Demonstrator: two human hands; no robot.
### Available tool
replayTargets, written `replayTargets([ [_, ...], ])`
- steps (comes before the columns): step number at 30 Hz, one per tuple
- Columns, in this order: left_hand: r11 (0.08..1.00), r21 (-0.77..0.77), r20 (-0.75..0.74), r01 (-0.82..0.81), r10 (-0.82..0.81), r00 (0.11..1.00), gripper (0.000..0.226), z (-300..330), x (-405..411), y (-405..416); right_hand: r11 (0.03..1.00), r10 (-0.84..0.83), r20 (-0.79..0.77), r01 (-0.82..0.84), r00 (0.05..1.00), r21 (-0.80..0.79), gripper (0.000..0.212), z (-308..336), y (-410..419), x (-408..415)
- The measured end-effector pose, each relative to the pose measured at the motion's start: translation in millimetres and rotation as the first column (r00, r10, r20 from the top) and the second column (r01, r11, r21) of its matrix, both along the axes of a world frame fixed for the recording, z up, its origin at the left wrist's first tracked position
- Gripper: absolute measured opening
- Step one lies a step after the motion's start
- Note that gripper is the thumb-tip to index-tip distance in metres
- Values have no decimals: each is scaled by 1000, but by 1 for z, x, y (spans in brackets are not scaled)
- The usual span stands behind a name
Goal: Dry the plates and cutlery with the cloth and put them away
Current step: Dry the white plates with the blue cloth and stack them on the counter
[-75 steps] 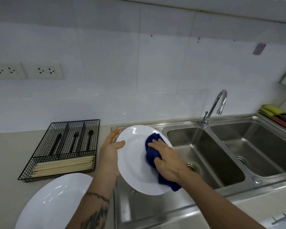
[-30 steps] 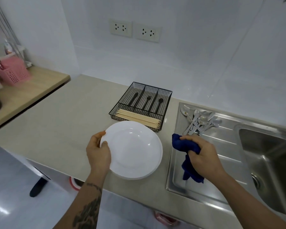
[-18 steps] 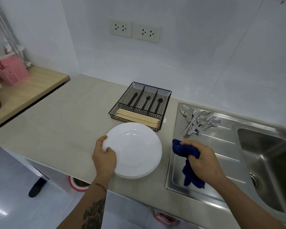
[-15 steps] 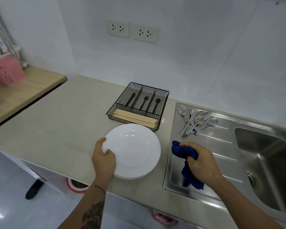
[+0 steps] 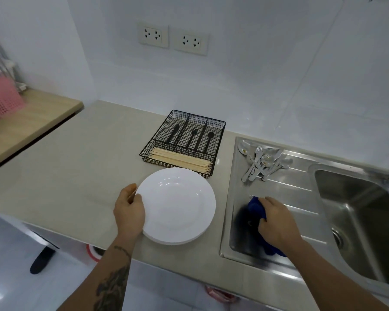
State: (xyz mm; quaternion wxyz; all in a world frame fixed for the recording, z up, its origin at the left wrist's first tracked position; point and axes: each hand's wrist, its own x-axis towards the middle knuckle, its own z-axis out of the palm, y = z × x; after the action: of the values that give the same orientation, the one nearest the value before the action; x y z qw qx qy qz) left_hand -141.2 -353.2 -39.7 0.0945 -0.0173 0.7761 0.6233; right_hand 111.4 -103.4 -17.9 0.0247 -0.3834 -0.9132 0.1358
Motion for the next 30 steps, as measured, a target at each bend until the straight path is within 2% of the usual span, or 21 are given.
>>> replayTargets([
  [3, 1000, -15, -5, 20, -20, 1000, 36, -2, -3, -3, 991, 50, 277, -12, 959, -136, 74, -25, -3, 2],
  [7, 998, 0, -2, 68, -68, 998, 35, -5, -9, -3, 995, 11, 401, 30, 916, -96, 81, -24, -10, -10],
  [9, 995, 28, 5, 91, -92, 996, 35, -9, -12, -2, 997, -15, 309, 36, 951, -62, 74, -13, -18, -27],
  [11, 994, 53, 13, 94, -95, 995, 34, -11, -13, -1, 995, 36, 57, -30, 998, -95, 55, -4, -31, -48],
  [13, 992, 84, 18, 95, -97, 995, 34, -12, -14, -1, 955, 38, -185, -90, 982, -281, 52, 2, -46, -72],
  [15, 987, 126, 11, 102, -105, 994, 33, -13, -14, -2, 877, -53, -298, -98, 953, -470, 57, 3, -57, -93],
  [18, 976, 187, 10, 115, -119, 993, 28, -14, -14, -2, 807, -198, -373, -66, 906, -587, 51, -2, -68, -116],
  [20, 967, 232, 11, 102, -108, 994, 20, -12, -13, 1, 818, -197, -413, -83, 889, -569, 47, -6, -73, -122],
  [24, 957, 288, 61, 47, -67, 996, 21, -12, -11, 8, 838, -194, -499, -121, 845, -532, 38, -18, -79, -128],
  [28, 948, 319, 79, -5, -21, 997, 25, -12, -5, 8, 854, -240, -523, -78, 818, -515, 55, -29, -88, -129],
  [30, 945, 327, 77, -14, -12, 997, 22, -7, 2, 8, 863, -241, -527, -68, 815, -500, 53, -29, -89, -124],
])
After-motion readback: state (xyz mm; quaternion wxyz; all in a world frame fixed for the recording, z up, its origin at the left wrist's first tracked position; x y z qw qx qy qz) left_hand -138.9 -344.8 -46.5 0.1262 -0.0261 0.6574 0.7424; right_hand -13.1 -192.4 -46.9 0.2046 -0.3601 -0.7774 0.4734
